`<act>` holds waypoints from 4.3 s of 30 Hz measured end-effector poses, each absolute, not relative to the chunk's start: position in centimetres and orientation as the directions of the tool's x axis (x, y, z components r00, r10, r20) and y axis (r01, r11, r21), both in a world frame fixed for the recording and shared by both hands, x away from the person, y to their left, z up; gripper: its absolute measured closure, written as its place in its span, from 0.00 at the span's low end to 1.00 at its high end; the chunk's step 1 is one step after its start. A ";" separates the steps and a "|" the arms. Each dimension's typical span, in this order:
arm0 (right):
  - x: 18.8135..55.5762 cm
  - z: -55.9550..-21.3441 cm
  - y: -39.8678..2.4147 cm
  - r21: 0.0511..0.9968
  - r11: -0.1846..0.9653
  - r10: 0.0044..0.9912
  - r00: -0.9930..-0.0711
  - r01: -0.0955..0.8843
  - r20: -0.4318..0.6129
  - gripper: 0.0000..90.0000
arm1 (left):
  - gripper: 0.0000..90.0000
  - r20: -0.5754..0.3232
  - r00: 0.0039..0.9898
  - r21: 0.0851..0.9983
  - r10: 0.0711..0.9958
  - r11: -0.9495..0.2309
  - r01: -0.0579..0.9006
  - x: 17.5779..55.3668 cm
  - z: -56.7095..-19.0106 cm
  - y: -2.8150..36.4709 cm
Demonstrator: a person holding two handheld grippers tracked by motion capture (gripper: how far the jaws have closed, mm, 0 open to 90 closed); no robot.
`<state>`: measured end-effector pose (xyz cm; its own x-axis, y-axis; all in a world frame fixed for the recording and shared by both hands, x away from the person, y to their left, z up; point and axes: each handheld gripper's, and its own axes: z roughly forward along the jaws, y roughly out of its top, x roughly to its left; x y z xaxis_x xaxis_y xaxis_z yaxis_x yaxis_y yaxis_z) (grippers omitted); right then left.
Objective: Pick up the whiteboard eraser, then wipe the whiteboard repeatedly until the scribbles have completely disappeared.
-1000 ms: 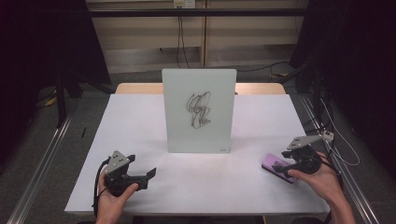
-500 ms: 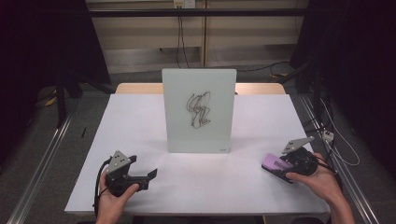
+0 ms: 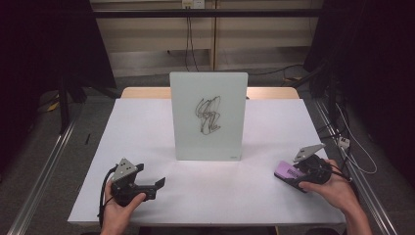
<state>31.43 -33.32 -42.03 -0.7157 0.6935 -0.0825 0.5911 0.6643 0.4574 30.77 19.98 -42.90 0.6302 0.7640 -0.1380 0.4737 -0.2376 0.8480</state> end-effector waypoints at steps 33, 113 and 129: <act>31.1 -40.0 -30.9 0.649 0.545 0.760 -0.639 0.531 -0.116 0.45 | 0.07 -0.134 0.634 0.842 0.761 -0.250 0.478 30.9 -43.0 19.9; 31.0 -37.6 -21.6 0.863 0.436 0.680 -0.722 0.255 -0.130 0.45 | 0.07 -0.132 0.636 0.841 0.760 -0.254 0.478 31.4 -43.0 19.7; 33.0 -34.9 -18.4 0.872 0.467 0.673 -0.699 0.146 -0.244 0.45 | 0.07 -0.138 0.630 0.840 0.764 -0.247 0.483 31.4 -43.1 19.9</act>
